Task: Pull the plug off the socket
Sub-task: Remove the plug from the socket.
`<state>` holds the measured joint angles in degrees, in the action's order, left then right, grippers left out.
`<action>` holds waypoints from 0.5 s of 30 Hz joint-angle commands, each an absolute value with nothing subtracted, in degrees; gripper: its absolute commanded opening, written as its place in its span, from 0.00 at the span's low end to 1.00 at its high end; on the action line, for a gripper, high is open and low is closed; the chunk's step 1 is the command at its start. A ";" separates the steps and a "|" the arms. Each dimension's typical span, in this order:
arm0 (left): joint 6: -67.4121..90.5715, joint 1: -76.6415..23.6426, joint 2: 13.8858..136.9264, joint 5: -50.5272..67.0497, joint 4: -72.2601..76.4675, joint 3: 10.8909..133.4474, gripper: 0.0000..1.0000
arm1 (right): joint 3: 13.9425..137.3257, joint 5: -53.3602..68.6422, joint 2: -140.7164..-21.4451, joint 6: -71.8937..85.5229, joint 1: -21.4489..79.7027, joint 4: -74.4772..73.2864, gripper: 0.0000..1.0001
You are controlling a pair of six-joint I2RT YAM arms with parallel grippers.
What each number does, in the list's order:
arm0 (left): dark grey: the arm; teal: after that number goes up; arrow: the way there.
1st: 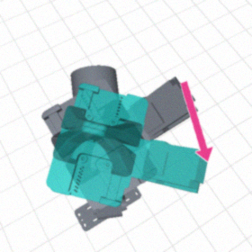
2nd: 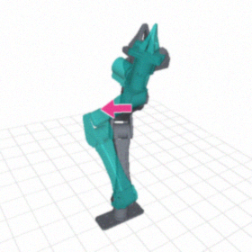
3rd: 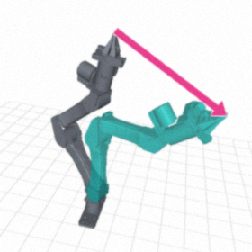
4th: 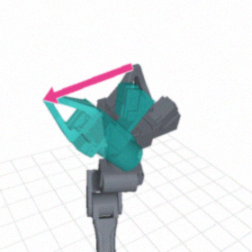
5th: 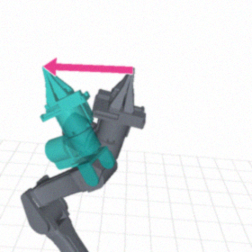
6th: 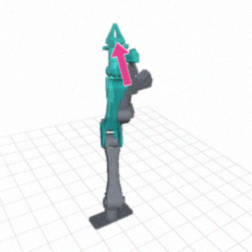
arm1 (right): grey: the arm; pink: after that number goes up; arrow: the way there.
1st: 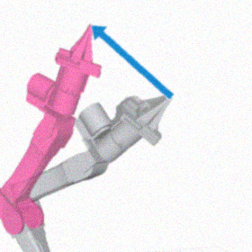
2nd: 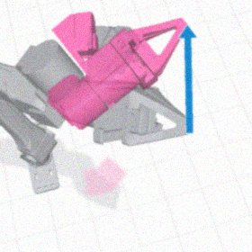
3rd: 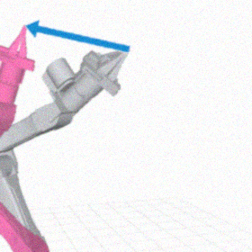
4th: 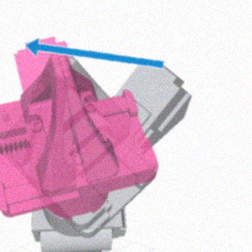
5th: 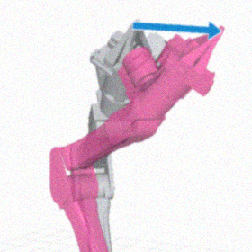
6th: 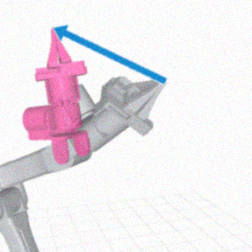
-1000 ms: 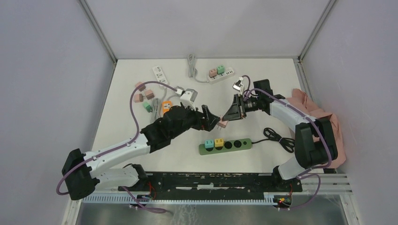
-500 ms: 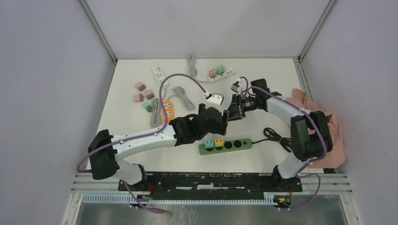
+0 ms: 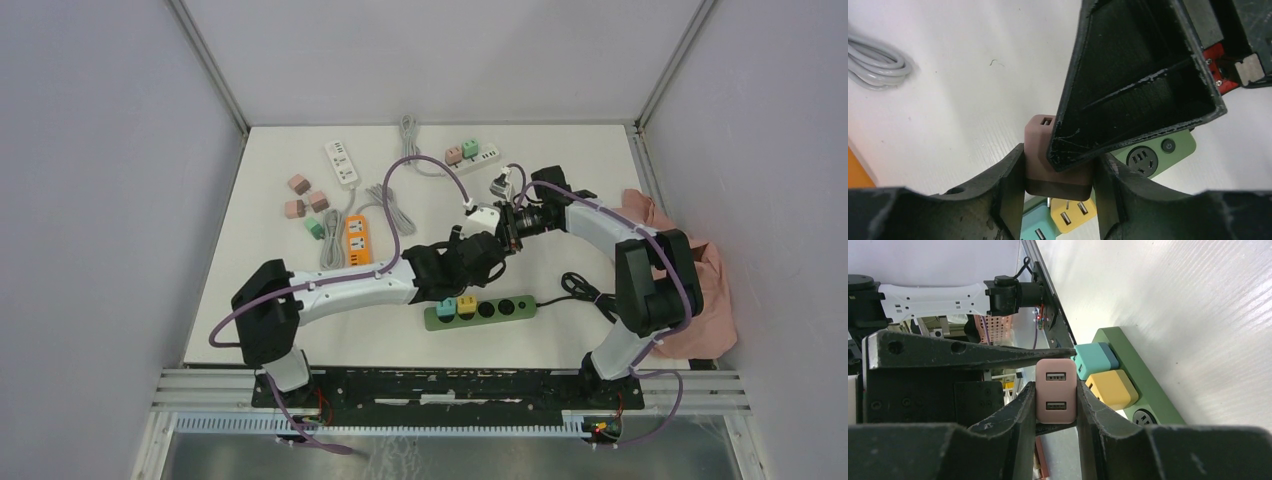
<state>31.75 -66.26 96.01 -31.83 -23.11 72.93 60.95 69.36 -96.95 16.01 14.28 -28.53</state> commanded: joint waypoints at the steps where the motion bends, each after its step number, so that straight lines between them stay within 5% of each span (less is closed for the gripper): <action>1: 28.98 -66.27 96.44 -34.08 -21.72 75.42 0.39 | 63.55 71.08 -97.07 13.71 15.06 -30.82 0.07; 4: 28.31 -65.83 96.12 -31.52 -20.78 75.20 0.13 | 64.99 70.89 -97.49 11.26 15.26 -33.47 0.19; 6: 28.30 -65.73 95.69 -31.24 -20.70 74.60 0.04 | 66.69 70.16 -97.99 7.46 15.37 -38.23 0.40; 9: 28.56 -65.70 92.96 -31.37 -19.32 70.61 0.03 | 69.58 68.67 -97.81 -0.67 15.34 -44.20 0.66; 15: 32.60 -61.25 83.81 -32.59 -19.97 61.33 0.03 | 70.54 64.68 -96.44 -4.88 15.30 -45.48 0.72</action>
<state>29.95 -65.25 90.96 -30.44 -20.71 64.77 68.20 66.65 -98.19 1.21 15.03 -41.74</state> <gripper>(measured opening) 0.513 0.714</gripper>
